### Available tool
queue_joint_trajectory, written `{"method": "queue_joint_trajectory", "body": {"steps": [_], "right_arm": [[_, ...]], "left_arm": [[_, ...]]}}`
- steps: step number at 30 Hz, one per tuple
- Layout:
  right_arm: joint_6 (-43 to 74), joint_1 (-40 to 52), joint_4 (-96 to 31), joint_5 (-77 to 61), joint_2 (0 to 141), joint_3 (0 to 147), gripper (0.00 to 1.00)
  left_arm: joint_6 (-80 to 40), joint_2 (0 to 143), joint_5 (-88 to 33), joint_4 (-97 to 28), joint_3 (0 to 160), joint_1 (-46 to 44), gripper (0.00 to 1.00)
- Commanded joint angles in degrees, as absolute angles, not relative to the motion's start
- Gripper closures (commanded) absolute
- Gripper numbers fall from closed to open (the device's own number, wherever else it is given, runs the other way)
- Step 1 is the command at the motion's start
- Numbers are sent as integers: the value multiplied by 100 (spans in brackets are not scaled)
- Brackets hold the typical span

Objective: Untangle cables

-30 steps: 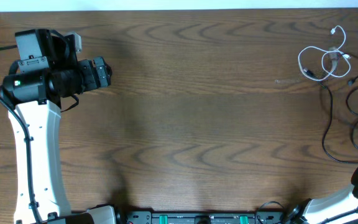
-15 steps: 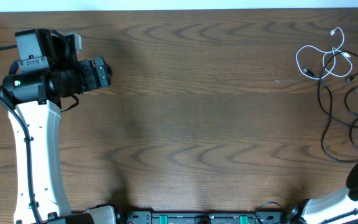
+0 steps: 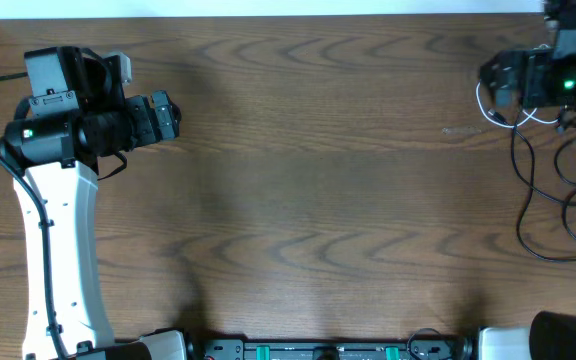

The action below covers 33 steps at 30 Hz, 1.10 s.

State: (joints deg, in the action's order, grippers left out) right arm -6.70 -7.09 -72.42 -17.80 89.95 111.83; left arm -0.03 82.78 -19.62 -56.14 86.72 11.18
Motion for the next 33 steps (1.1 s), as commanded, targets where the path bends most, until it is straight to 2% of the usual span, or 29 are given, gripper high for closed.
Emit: {"method": "queue_joint_trajectory", "body": {"steps": [1,13,33], "right_arm": [[-795,-379,-7332,-1599,8534,11249,1],[-178,-333,-8294,-1835,7531,11249,1],[-178,-331,-8340,-1791,7507,11159,1]], "left_arm": [[-5,8318,-1990,-5612,8630,1105,2],[-5,8318,-1990,-5612,8630,1105,2],[-5,8318,-1990,-5612,8630,1105,2]]}}
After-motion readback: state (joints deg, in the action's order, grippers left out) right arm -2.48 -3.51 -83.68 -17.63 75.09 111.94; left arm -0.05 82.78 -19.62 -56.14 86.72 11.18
